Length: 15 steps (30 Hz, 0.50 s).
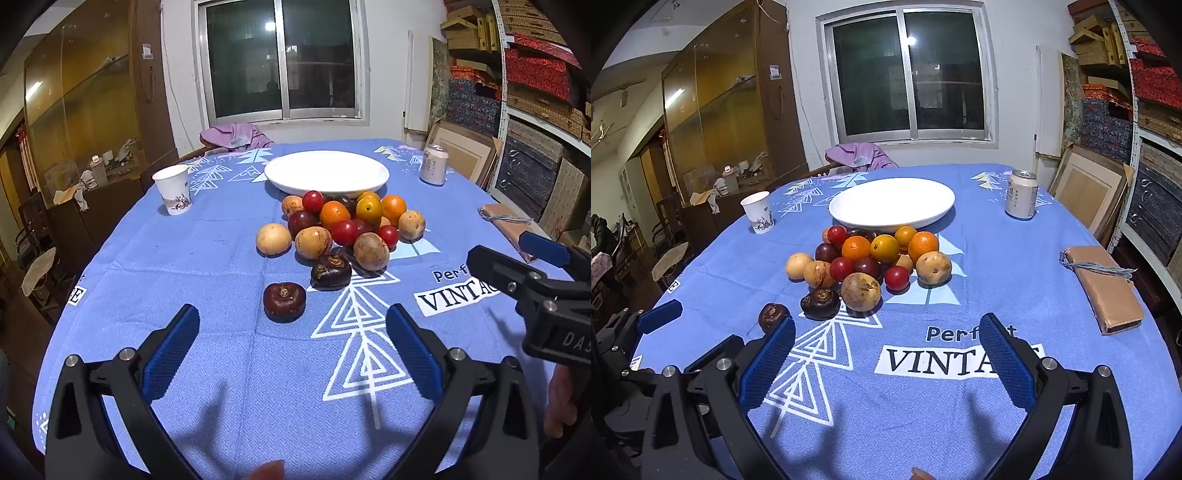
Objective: Organize fruits
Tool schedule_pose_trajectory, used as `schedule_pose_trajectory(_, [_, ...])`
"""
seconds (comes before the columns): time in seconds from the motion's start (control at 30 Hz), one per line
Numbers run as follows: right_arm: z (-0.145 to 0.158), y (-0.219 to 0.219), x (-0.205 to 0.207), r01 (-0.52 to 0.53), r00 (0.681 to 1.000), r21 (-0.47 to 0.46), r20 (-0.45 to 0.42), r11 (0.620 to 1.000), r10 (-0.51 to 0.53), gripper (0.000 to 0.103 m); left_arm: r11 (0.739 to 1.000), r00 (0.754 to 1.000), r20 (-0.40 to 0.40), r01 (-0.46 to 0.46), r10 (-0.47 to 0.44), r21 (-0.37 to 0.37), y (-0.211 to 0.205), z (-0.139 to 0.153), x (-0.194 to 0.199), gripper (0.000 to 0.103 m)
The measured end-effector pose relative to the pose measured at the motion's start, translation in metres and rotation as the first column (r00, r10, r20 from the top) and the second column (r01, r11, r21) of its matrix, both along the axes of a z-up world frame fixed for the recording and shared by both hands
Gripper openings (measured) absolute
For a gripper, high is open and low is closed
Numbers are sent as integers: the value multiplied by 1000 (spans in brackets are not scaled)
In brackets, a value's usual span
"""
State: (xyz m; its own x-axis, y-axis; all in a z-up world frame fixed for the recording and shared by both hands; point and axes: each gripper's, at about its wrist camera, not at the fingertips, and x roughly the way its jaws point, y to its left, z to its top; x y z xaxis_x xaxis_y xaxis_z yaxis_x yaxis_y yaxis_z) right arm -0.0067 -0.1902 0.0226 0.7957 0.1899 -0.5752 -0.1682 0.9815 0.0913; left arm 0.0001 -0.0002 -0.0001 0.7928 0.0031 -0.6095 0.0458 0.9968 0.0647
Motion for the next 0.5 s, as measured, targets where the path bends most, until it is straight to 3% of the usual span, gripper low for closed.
schedule_pose_trajectory(0.5, [1, -2, -1, -2, 1000, 5, 2, 1000, 2, 100, 1000, 1000, -2, -1, 1, -3, 0, 0, -1, 99])
